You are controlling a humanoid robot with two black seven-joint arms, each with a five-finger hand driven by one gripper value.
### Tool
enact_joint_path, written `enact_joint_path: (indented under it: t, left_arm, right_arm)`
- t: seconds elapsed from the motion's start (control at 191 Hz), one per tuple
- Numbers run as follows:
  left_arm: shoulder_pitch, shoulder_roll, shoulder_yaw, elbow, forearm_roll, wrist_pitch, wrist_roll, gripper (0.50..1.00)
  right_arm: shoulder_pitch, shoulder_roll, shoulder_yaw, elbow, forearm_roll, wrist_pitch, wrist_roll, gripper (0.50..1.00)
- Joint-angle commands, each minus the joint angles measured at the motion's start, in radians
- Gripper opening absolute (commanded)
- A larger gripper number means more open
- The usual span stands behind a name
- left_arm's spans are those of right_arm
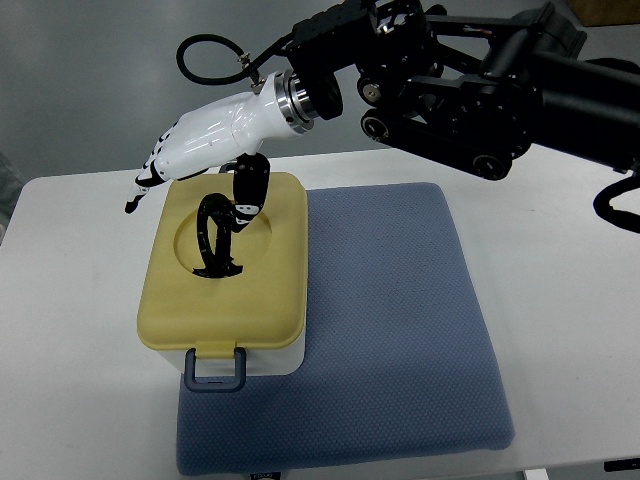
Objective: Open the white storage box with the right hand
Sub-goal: 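Swing the right hand over the box toward the black lid handle, then lower the right hand and close its fingers around the black handle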
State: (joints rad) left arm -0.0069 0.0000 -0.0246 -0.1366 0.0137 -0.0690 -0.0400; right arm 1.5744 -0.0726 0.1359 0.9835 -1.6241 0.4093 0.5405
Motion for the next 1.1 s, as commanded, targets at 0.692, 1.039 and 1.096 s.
enact_joint_path:
  t: [0.692,1.039,1.096]
  left_arm:
    - [-0.001,0.0,0.0,0.0,0.0,0.0,0.0,1.0]
    - [-0.001,0.0,0.0,0.0,0.0,0.0,0.0,1.0]
    - [0.001,0.0,0.0,0.0,0.0,0.0,0.0,1.0]
  right_arm:
    - [0.006,0.024,-0.071,-0.032,-0.079,-0.047,-0.01,0.725]
    - [0.01,0.022,-0.071,-0.032,-0.079,-0.046,-0.005,0.688]
    - [0.01,0.022,-0.071,-0.032,-0.079,-0.046,-0.005,0.678]
